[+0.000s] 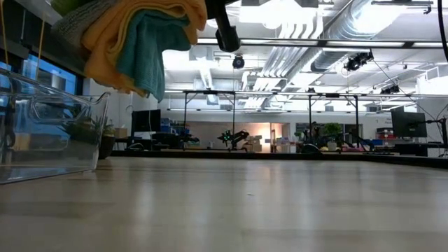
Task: Fold microfiber towels
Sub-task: Put the stacked towels into the transparent bin
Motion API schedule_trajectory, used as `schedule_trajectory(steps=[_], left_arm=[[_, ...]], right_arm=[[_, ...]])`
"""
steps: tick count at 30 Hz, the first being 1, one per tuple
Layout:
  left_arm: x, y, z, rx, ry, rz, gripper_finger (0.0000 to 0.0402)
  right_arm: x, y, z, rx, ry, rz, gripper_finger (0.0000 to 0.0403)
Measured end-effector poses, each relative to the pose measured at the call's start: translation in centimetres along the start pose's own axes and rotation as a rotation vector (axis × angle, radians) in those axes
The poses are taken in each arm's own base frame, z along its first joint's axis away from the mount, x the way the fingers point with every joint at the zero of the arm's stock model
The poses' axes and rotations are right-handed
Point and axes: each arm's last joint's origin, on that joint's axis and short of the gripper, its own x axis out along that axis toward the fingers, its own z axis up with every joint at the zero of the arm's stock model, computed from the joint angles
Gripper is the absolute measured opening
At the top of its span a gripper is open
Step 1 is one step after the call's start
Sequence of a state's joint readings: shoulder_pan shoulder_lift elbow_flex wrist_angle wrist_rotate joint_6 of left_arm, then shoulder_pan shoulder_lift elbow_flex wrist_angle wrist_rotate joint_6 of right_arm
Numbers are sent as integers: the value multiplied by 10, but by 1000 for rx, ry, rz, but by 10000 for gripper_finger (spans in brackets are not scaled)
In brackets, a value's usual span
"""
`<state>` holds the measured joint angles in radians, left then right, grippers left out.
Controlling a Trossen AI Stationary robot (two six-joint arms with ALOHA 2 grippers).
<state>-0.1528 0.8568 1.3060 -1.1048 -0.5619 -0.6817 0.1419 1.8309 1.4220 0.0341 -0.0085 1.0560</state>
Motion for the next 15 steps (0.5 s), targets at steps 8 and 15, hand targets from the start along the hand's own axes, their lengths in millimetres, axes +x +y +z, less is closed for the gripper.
schedule_trajectory(steps=[8, 15], left_arm=[[-1, 0, 0, -7, -3, 0, 0], [-1, 2, -2, -12, 14, 11, 0]], right_arm=[[0, 1, -1, -1, 5, 3, 26], [0, 1, -1, -1, 4, 3, 26]])
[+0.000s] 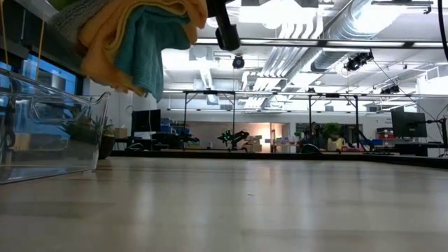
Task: Fold microfiber towels
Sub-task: Put the stacked towels into the transparent bin
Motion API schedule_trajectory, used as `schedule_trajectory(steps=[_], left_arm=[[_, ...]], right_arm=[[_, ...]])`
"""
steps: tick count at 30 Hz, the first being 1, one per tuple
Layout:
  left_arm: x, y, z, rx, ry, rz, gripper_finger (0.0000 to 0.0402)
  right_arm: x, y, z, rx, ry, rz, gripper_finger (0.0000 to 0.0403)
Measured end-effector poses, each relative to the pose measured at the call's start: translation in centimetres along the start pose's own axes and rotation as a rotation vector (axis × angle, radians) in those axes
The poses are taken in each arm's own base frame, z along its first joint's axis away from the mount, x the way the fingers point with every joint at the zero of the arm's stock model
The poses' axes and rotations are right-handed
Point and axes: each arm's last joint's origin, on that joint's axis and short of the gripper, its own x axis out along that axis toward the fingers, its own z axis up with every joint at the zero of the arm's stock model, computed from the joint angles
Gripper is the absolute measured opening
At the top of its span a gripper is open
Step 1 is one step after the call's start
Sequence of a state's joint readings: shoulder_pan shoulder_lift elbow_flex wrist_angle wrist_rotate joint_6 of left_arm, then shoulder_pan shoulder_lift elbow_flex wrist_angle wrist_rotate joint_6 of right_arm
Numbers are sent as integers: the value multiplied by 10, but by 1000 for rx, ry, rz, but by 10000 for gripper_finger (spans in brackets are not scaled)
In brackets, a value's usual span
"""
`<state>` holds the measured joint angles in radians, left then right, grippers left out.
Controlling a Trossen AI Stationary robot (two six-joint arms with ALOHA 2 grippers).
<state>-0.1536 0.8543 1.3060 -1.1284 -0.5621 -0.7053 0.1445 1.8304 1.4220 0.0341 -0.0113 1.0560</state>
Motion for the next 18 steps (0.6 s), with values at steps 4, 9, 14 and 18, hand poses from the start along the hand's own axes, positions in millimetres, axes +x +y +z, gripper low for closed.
schedule_trajectory(steps=[4, 9, 14, 18], left_arm=[[1, 2, -8, 1, 52, 23, 0], [15, 0, -35, -9, 121, 23, 0], [32, -3, -71, -43, 186, 10, 0], [42, -7, -93, -53, 222, -6, 0]], right_arm=[[-6, 3, 5, -6, -17, 11, 26], [-28, 10, 19, -55, -36, -8, 26], [-50, 16, 24, -99, -23, -42, 26], [-55, 8, 14, -84, 15, -76, 26]])
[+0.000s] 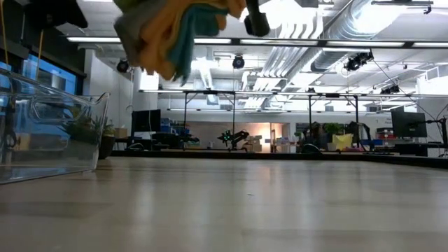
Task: Fold microfiber towels
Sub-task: Put the stacked towels into the transparent bin
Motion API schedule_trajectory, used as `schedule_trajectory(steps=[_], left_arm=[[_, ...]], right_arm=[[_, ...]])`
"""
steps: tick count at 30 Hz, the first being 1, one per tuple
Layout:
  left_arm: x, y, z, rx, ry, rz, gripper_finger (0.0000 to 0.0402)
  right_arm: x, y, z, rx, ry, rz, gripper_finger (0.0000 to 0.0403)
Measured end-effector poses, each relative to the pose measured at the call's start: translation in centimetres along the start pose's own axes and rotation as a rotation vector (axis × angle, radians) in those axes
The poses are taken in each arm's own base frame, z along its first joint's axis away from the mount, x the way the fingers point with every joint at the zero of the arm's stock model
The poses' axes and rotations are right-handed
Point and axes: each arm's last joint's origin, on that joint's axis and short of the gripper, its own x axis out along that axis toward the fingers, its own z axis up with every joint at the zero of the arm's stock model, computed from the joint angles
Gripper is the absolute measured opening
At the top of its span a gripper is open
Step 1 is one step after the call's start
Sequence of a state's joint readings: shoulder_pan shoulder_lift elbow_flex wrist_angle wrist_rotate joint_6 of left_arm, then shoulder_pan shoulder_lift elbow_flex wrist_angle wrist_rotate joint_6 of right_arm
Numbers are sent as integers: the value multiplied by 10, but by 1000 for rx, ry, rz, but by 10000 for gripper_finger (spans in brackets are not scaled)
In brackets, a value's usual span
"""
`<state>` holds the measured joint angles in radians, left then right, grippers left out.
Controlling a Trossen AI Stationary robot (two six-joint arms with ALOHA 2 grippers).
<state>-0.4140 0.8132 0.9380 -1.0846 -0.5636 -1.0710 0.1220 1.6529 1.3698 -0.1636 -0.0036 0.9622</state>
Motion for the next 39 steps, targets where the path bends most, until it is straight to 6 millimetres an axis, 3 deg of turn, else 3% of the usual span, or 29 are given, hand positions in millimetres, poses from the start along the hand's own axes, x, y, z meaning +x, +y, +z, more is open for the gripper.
schedule_trajectory(steps=[5, 11, 31, 39], left_arm=[[6, -8, -12, 25, -3, -55, 0], [12, -21, -18, 50, -82, -158, 0], [11, -24, -23, 98, -69, -193, 0], [13, -24, -17, 82, -88, -194, 4]], right_arm=[[2, -9, -17, 57, 0, 47, 26], [4, -10, -21, 72, -18, 98, 26], [4, -8, -21, 65, -9, 133, 26], [4, -3, -31, -22, 46, 149, 26]])
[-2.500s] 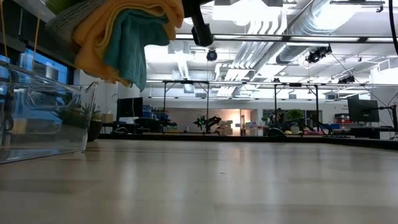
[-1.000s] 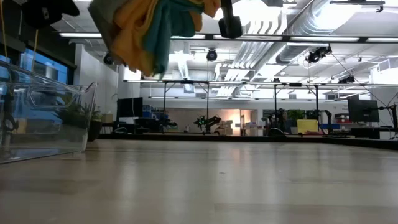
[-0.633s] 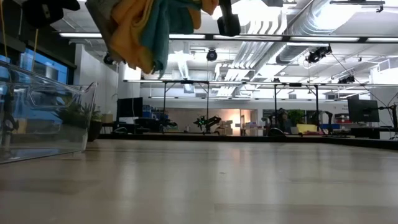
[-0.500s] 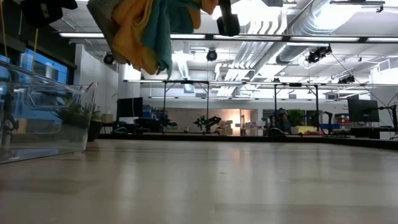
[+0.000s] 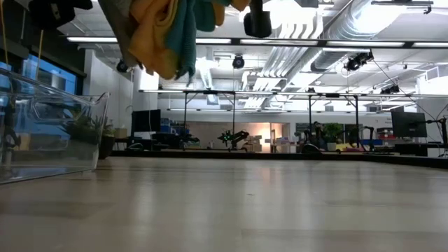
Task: Fold microfiber towels
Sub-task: Put the stacked towels into the transparent bin
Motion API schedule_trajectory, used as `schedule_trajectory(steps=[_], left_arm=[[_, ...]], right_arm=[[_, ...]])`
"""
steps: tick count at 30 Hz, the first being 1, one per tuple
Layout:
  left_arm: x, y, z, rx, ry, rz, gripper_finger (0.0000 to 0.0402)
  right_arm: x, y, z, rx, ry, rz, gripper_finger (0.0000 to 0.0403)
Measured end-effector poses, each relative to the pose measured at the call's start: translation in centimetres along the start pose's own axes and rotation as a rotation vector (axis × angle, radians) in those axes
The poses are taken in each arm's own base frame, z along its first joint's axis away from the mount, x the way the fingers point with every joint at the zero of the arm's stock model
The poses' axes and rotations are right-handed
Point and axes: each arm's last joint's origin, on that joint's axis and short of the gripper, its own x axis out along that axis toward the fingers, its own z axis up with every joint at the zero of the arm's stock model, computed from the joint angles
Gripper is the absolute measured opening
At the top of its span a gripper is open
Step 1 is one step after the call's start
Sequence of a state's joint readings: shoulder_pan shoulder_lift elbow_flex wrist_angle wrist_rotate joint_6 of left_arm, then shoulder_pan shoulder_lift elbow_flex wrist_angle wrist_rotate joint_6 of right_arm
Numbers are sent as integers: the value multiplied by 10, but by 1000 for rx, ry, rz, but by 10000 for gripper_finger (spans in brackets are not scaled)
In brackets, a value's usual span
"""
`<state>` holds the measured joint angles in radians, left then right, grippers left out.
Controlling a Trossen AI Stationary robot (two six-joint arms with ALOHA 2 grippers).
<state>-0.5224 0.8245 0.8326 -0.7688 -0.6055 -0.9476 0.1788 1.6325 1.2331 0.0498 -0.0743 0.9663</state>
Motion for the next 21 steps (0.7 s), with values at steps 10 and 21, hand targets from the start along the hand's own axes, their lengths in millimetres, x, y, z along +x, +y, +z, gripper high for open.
schedule_trajectory(steps=[10, 21], left_arm=[[17, 1, 32, 84, -28, -163, 143], [57, 13, 66, -24, 72, -429, 317]], right_arm=[[1, 12, -21, -338, 95, 69, 26], [0, 16, -39, -439, 187, 63, 26]])
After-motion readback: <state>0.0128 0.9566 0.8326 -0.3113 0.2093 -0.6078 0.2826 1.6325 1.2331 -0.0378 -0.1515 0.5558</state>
